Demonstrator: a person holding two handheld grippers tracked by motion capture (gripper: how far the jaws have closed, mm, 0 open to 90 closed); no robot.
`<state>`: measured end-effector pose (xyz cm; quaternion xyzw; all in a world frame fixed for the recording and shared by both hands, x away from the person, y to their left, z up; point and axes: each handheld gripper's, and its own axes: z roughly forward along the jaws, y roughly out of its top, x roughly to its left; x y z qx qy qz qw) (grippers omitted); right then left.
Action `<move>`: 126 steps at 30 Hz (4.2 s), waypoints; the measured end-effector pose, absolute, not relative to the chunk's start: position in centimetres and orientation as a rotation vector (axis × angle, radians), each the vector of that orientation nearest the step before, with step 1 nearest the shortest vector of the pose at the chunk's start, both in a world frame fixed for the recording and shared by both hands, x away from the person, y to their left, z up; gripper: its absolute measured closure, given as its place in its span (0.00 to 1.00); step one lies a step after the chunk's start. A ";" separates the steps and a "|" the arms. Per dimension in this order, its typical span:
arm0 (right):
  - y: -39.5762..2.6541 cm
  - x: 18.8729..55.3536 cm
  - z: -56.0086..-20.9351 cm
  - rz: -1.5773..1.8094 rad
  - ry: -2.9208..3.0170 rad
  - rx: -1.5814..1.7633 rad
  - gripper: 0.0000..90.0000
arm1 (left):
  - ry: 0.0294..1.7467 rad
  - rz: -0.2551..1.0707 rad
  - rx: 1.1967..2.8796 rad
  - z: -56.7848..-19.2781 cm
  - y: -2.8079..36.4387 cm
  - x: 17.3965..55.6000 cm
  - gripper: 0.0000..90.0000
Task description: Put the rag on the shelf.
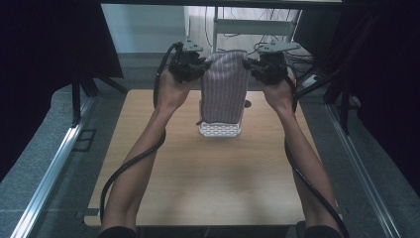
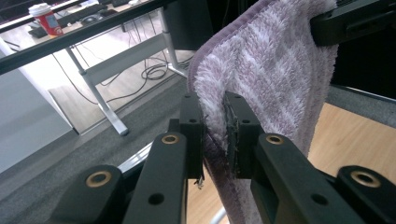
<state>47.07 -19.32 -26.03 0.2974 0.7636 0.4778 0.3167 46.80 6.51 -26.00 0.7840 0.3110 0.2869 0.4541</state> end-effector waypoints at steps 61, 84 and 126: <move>-19.9 55.5 -36.8 1.157 2.228 1.091 0.47 | 0.962 0.604 2.042 -36.0 5.8 54.1 0.26; -20.1 51.0 -36.8 1.251 2.283 1.006 0.22 | 0.886 0.444 2.044 -36.8 7.5 50.4 0.15; -21.1 40.1 -48.1 1.187 2.470 0.949 0.08 | 0.755 0.408 2.139 -47.2 9.6 37.7 0.13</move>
